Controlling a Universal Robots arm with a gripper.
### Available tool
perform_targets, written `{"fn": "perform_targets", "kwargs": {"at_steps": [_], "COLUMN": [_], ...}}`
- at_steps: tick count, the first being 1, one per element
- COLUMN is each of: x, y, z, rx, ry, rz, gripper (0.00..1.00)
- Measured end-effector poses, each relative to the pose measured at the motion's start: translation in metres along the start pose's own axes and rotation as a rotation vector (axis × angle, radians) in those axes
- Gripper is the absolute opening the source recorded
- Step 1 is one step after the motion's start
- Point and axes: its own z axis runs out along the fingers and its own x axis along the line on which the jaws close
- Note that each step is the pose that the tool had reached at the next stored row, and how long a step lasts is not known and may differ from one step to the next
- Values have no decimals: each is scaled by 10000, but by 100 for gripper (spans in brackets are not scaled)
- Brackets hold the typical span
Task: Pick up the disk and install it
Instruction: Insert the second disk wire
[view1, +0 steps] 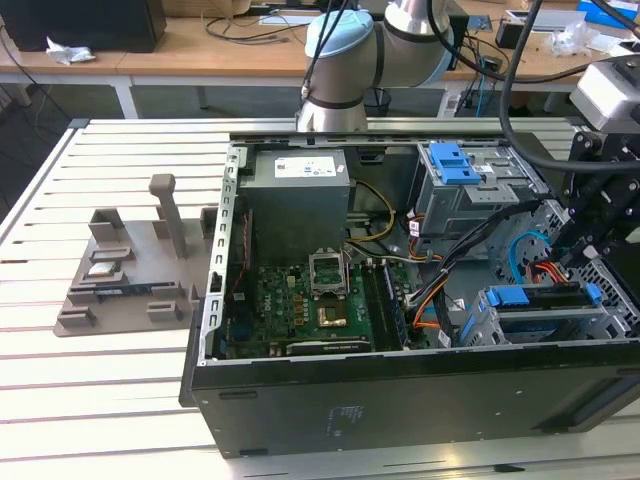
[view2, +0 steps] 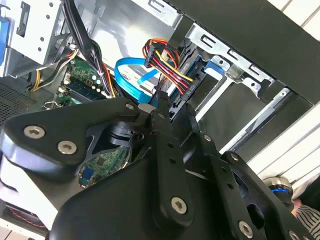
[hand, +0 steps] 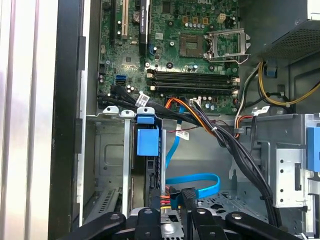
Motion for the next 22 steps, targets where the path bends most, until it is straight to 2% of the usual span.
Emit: {"fn": "perform_targets", "kwargs": {"at_steps": [1,2,4,5,7,12,16,22], "x": [0,0,15,79,124,138,141,145], "y": [0,0,1,10,13,29,29,25], "z": [0,1,2,12,71,113,134,192], "rx": [-1,0,0,-1,-6,-10,-33,-35], "ry": [-1,-4,-2,32,32,34,54,55], "rz": [1,0,0,2,1,-42,-359,-372], "gripper": [30,16,16,16,16,16,16,16]}}
